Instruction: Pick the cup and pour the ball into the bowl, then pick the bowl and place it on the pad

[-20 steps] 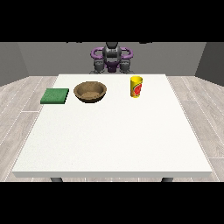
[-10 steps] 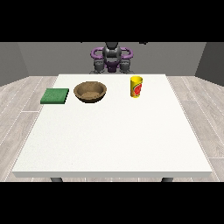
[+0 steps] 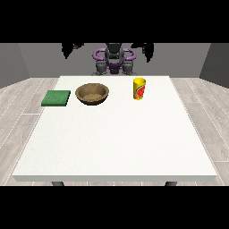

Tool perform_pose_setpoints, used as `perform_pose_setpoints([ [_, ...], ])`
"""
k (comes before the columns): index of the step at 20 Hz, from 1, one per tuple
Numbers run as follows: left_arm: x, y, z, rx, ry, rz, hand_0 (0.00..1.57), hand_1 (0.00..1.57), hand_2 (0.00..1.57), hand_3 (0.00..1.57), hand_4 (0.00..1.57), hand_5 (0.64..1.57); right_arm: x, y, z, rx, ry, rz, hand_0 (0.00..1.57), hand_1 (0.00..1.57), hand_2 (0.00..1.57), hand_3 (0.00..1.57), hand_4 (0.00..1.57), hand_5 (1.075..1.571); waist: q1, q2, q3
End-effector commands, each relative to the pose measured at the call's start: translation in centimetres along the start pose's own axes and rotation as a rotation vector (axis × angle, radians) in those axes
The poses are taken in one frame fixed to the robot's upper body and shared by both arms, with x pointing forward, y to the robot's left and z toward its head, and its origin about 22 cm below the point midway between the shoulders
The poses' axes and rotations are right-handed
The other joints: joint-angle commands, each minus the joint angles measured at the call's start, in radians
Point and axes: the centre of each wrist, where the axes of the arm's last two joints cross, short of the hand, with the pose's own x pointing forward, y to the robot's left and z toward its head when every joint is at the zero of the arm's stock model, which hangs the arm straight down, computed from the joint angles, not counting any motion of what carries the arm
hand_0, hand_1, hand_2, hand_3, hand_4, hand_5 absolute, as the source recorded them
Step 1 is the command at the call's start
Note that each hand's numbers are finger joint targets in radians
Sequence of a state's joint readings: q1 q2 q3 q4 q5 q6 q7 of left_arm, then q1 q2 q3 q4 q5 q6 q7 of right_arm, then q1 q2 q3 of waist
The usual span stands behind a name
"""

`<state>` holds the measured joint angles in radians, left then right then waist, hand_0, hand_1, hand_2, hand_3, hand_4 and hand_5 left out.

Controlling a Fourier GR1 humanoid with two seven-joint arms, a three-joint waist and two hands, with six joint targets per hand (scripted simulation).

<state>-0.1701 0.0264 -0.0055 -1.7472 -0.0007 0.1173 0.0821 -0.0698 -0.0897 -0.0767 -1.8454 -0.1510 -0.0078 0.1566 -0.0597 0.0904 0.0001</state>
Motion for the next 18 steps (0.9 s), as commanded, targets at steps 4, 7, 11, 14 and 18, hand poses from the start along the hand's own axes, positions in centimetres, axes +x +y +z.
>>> perform_pose_setpoints([
  [4,-6.0,2.4,1.0,0.010,-0.110,-0.034,0.00,0.00,0.00,0.00,0.41,1.484,0.5,-3.6,-1.0,0.035,-0.147,0.009,0.00,0.00,0.00,0.00,0.68,1.547,-0.042,0.174,-0.0006],
  [7,-8.0,4.8,0.5,-0.011,-0.058,-0.066,0.00,0.00,0.00,0.00,0.25,1.475,0.8,-4.7,-1.8,-0.001,-0.117,-0.009,0.00,0.00,0.00,0.00,0.68,1.555,-0.024,0.142,-0.0005],
  [11,-11.2,4.0,0.2,-0.007,-0.022,-0.043,0.00,0.00,0.00,0.00,0.00,1.442,-0.1,-5.8,-2.0,0.000,-0.114,0.000,0.00,0.00,0.00,0.00,0.66,1.558,-0.032,0.119,-0.0003],
  [14,-12.9,3.6,-0.4,-0.043,0.058,-0.068,0.00,0.00,0.00,0.00,0.11,1.436,-1.7,-4.8,-2.4,-0.024,-0.025,-0.005,0.00,0.00,0.00,0.00,0.66,1.559,-0.009,0.060,-0.0003],
  [18,-14.3,6.0,-0.2,0.018,0.025,-0.051,0.00,0.00,0.00,0.00,0.20,1.429,-2.2,-5.9,-1.1,0.034,-0.069,-0.005,0.00,0.00,0.00,0.00,0.67,1.562,-0.066,0.106,-0.0006],
])
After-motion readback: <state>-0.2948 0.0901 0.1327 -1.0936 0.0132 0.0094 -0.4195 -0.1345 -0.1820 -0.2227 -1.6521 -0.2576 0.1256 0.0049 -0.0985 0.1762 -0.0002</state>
